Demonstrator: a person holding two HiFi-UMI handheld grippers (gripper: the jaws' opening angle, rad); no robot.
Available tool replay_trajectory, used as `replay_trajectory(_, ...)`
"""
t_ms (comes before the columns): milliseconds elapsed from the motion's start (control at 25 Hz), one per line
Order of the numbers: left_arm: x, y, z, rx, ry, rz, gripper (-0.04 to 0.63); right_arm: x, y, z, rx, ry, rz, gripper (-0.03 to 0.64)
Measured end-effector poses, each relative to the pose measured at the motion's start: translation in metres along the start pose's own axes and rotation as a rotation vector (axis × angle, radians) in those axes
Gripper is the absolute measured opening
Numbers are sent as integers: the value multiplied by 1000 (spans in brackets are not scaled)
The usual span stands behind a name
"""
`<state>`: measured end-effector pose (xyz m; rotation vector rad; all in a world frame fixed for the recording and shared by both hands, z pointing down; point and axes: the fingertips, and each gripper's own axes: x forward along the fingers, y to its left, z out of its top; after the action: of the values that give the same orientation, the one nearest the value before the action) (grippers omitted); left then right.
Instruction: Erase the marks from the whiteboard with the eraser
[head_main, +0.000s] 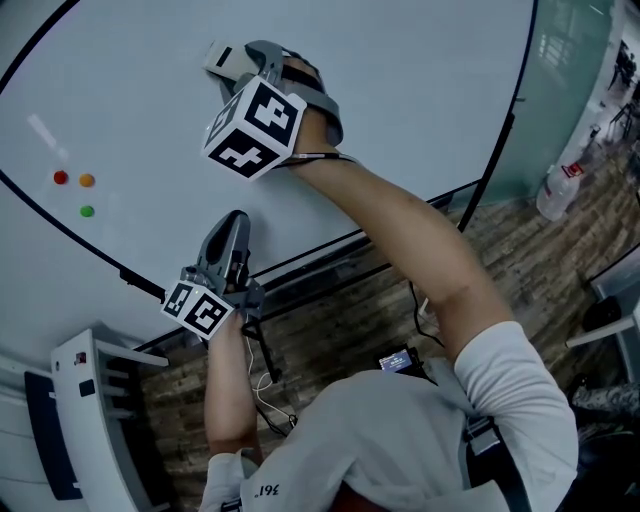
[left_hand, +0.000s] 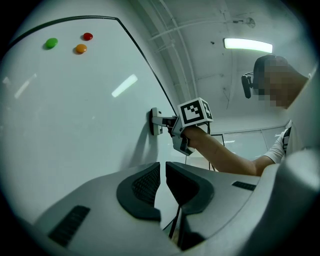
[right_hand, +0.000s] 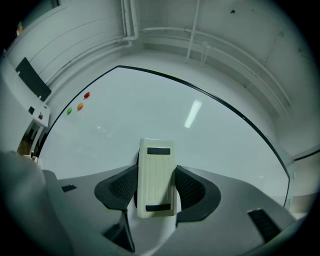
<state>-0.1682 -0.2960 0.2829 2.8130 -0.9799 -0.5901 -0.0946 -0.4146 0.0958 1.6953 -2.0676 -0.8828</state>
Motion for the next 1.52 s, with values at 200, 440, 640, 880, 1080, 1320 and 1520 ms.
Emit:
replay_trajectory(200,19,-11,-10,-7,9,-21,41,-6,-27,-23,-1,16,-30,250)
replay_trajectory(440,41,-25,-22,-15,20,-46,41,-14,-54,-46,4,33,-46,250)
replay_trajectory(640,51,-29,-27,-20,30,-58,41,-16,-64,-57,8,40,-55,250)
replay_trajectory(880,64,-33,-38,-26,45,-70,41,-20,-83,-74,14,48,-79,250)
replay_trajectory(1080,78,-39,-47,-26,61,-74,41,-24,-100,-90,23,51,-96,250)
replay_trajectory(1320,94,-47,-55,-25,76,-81,41,-27,-120,-110,28,62,-112,250)
replay_trajectory(1520,109,-56,-65,-29,87,-91,41,-31,-138,-126,33,69,-123,250)
